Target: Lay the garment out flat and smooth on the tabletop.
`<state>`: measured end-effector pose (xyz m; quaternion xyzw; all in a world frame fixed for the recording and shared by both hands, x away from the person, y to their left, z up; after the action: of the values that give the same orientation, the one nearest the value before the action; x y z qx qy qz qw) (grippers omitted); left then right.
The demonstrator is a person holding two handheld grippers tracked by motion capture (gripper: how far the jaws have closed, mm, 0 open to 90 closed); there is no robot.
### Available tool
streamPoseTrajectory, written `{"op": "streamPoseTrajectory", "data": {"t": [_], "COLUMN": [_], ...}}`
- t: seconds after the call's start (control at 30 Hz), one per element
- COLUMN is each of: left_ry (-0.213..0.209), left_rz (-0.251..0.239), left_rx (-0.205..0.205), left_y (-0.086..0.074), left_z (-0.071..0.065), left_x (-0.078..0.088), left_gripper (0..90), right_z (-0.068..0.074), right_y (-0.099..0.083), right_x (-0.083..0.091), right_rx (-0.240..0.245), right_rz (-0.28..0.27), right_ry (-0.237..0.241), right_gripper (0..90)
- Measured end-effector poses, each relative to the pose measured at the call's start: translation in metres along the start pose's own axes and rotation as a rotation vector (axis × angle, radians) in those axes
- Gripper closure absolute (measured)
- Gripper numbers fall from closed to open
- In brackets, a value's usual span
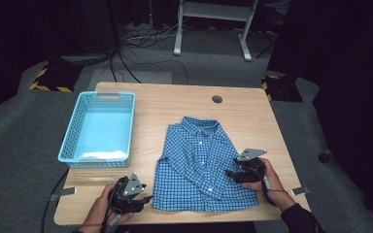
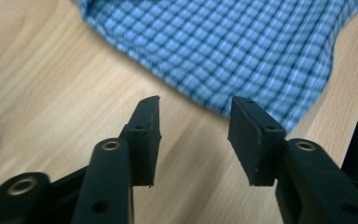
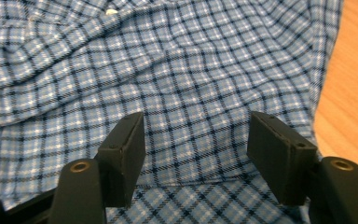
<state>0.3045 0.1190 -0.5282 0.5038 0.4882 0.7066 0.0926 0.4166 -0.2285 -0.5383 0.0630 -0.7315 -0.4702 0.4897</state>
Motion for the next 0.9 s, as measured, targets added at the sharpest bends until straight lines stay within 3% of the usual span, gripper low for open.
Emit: {"op": "streamPoseTrajectory", "data": {"t": [0.13,0.27,0.4,0.5,0.7,0.77,0.9], "left_ry": [-0.008,-0.023,-0.056,-0.078,-0.055,-0.046,-0.073], "left_rz": [-0.008,-0.033,-0.037,-0.039,0.01,0.029,0.013], "left_rx": [-0.023,-0.042,-0.055,-0.056,-0.079,-0.082,-0.04], "left_y": [0.015,0.031,0.043,0.048,0.045,0.041,0.037], "left_z": [-0.005,-0.011,-0.014,-0.016,-0.015,-0.014,-0.011], "left_x": [-0.007,-0.022,-0.041,-0.055,-0.074,-0.078,-0.08], "left_gripper": [42.0,29.8,22.6,20.0,20.8,22.1,20.2], "right_z": [0.008,0.033,0.06,0.077,0.095,0.097,0.098], "right_y": [0.008,0.019,0.025,0.025,0.023,0.02,0.016], "right_x": [0.01,0.02,0.018,0.014,0.002,-0.002,-0.004], "right_rx": [0.006,0.05,0.113,0.147,0.191,0.2,0.188], "right_rz": [-0.029,-0.069,-0.055,-0.038,-0.002,0.013,0.032], "right_ry": [0.016,0.081,0.141,0.175,0.205,0.207,0.228], "right_gripper": [36.5,36.2,35.4,34.8,35.4,39.7,57.3]}}
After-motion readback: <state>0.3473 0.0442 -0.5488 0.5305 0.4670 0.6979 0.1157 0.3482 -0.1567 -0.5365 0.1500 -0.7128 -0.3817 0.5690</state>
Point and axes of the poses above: each handheld gripper's, and its own axes: x roughly backward along the jaws, y roughly out of its top, z roughly to its left, the point moved 7 cm from there along -x, roughly forward along the jaws, and after that the axes turned 9 degrees about -z, right-handed, at the moved point
